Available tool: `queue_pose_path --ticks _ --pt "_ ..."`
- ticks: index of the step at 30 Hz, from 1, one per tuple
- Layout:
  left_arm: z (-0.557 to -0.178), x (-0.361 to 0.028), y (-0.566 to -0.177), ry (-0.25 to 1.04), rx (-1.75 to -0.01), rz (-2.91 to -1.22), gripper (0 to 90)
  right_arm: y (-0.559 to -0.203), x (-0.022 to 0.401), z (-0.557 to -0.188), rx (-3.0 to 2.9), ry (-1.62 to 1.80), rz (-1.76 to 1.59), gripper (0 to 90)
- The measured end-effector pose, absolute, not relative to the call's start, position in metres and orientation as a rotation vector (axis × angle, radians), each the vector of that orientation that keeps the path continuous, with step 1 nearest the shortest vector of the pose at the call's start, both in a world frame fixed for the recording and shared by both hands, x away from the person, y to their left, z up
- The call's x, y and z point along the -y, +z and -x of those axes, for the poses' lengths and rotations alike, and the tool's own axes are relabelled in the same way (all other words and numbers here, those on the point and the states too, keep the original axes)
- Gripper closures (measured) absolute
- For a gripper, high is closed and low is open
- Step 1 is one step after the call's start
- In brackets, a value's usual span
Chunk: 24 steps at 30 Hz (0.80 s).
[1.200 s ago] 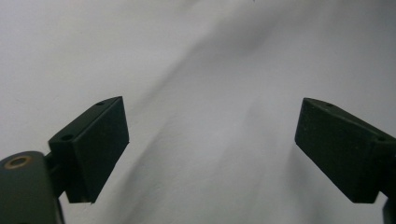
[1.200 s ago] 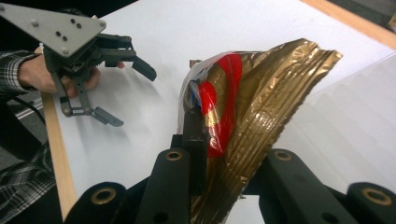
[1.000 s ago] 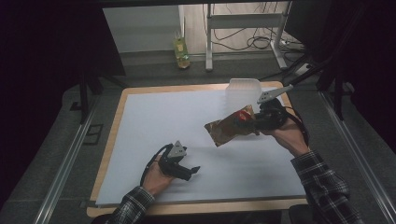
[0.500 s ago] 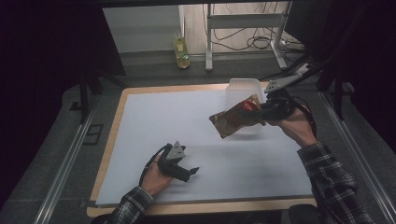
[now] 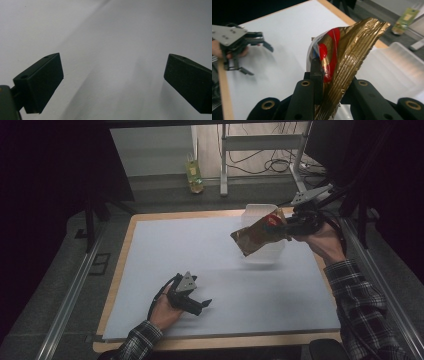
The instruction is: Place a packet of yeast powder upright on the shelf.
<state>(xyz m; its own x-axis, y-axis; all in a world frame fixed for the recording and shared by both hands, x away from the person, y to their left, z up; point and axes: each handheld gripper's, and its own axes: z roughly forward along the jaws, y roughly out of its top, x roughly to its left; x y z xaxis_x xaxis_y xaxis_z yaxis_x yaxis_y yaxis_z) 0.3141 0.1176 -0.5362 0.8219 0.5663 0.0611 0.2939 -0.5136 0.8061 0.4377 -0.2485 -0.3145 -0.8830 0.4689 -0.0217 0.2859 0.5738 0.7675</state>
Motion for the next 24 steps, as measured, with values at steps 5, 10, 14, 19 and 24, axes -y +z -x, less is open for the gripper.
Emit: queue_pose_path --ticks 5,10,14,19,24 --pt "-0.314 -0.118 -0.536 0.402 -0.625 -2.142 2.2 -0.310 0.253 -0.444 -2.577 1.166 -0.651 78.2" --pt "-0.313 -0.118 -0.535 0.417 -0.614 -2.124 2.4 -0.303 0.261 -0.455 -2.544 1.167 -0.674 78.3" --pt "-0.313 -0.118 -0.535 0.425 -0.612 -2.119 2.5 -0.298 0.266 -0.463 -2.527 1.146 -0.670 78.5" --pt "-0.313 -0.119 -0.534 0.432 -0.611 -2.115 2.5 -0.296 0.271 -0.477 -2.517 1.102 -0.644 78.5" --pt "-0.313 -0.119 -0.535 0.437 -0.616 -2.116 2.6 -0.297 0.273 -0.485 -2.528 1.055 -0.622 78.5"
